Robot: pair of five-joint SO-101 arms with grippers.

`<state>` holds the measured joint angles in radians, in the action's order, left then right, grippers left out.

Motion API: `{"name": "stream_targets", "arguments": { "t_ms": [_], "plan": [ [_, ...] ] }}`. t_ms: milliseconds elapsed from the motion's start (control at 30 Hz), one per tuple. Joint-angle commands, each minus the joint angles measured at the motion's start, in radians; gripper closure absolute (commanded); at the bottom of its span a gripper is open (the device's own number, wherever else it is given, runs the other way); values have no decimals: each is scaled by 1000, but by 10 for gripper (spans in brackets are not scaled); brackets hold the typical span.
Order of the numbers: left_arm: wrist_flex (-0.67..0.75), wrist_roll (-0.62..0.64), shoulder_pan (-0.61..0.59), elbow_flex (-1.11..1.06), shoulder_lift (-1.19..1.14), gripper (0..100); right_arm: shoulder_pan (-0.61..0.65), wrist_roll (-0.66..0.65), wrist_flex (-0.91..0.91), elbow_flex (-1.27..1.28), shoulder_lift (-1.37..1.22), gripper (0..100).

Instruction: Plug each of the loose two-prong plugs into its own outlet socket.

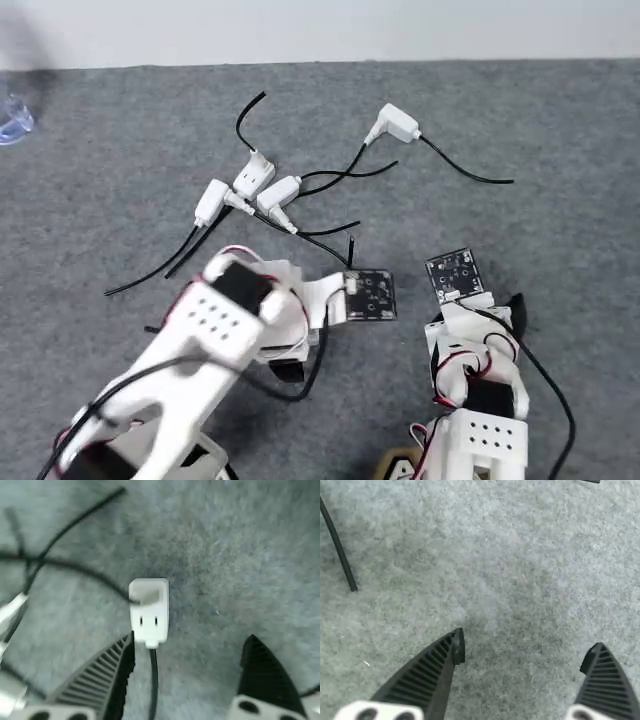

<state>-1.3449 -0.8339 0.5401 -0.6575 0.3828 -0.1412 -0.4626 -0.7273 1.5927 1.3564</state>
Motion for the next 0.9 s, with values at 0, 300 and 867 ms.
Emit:
{"name": "stream_targets", "arguments": {
  "t_ms": [0,300,867],
  "plan": [
    [222,-23,-12,-53,-81,676,-28,-12,28,-14,12,638],
    [400,-46,-97,-102,-241,675,-64,-6,30,-25,21,638],
    [483,-37,-98,53,-344,991,-62,-5,114,11,21,638]
  ]
}}
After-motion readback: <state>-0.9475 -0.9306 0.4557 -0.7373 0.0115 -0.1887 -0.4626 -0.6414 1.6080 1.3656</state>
